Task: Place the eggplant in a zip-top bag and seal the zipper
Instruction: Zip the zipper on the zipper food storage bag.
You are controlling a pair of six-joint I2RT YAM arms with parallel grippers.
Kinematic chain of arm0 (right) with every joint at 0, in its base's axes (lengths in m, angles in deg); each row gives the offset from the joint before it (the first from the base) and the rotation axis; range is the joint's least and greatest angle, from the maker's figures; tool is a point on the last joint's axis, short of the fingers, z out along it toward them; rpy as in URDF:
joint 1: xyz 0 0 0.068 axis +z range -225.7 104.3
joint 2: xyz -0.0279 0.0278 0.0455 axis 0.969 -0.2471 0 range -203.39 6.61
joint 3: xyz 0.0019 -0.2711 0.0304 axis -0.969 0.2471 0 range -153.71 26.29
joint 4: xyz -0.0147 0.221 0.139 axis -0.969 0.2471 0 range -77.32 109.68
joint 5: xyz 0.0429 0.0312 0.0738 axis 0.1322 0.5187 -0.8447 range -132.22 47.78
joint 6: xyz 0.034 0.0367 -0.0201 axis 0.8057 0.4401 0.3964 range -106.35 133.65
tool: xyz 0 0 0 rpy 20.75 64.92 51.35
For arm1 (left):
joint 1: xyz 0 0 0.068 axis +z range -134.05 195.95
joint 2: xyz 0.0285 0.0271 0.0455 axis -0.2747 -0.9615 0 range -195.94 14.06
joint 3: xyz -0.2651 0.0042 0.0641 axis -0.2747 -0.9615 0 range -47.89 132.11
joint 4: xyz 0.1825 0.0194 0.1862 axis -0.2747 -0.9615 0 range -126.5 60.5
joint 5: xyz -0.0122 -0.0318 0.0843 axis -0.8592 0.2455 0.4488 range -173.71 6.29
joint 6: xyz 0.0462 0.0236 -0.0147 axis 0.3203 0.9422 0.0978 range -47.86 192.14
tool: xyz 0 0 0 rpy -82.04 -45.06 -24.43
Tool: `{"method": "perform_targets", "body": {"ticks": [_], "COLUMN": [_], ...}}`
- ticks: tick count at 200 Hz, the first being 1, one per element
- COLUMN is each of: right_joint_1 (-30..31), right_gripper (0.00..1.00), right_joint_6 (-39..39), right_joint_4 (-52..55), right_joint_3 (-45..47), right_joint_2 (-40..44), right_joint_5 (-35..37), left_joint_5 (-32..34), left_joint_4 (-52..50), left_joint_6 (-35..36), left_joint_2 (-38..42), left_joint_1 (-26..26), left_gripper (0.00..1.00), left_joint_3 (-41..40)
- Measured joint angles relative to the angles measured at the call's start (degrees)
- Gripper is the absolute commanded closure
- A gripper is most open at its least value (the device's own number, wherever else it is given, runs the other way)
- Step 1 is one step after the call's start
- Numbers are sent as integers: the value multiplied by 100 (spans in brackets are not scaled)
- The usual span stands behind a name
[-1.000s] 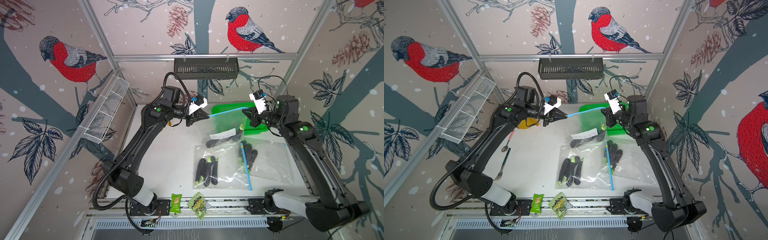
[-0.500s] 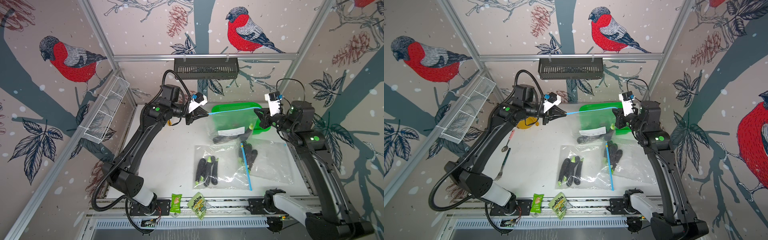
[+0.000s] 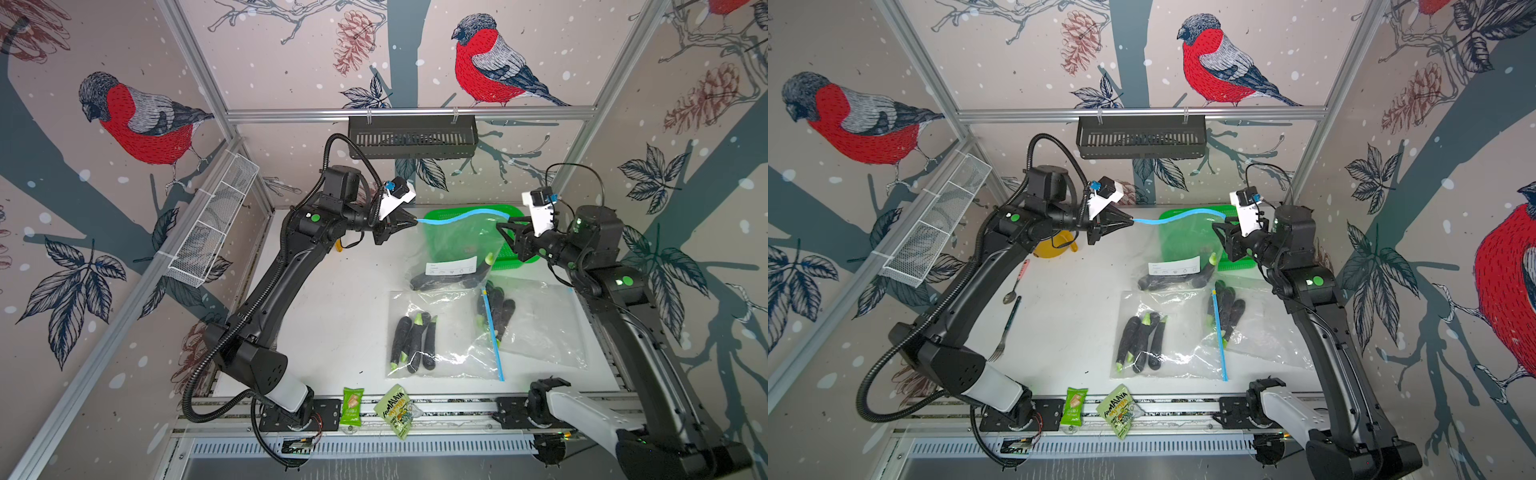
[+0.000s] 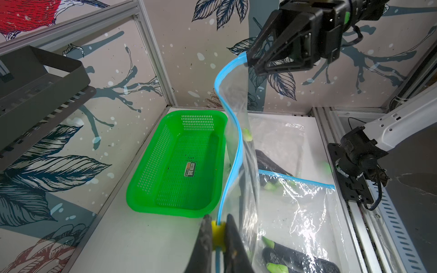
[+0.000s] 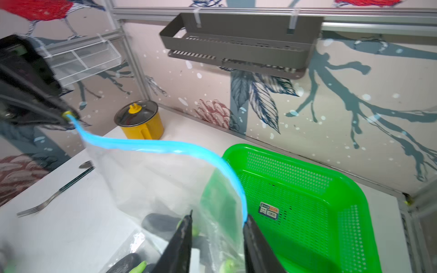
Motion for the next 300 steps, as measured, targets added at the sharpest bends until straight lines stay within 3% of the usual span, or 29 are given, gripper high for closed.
{"method": "perform_targets", "body": {"ticks": [26,60,135,165,221,300], "right_joint_1": [610,953,748,708,1307,2031], "right_gripper": [32,23,21,21,20,22], "right_joint_6": [-442,-942,-1207,-1366,-1947,-2059], "right_joint_4": [28,181,-9,105,986,1725], "right_joint_3": [-400,-1097,-1703,-1849,-2559,-2719], "right_joint_2": [-90,-457,-619,-776,-1609,-2310], "right_joint_5": [208,577,1690,1338,632,531], "left_joint_5": [122,308,610,673,866,894], "left_joint_4": [-114,-422,-765,-774,-975,-1078], "left_joint_6": [59,142,291,341,551,588], "left_joint_2": [-216,-466,-367,-234,-223,-271], "left_joint_1": [-52,-74,-90,-90,-90,-90], "left_gripper": [100,100,100,100,100,100], "left_joint_3": [444,1003,1110,1073,1228,1300]}}
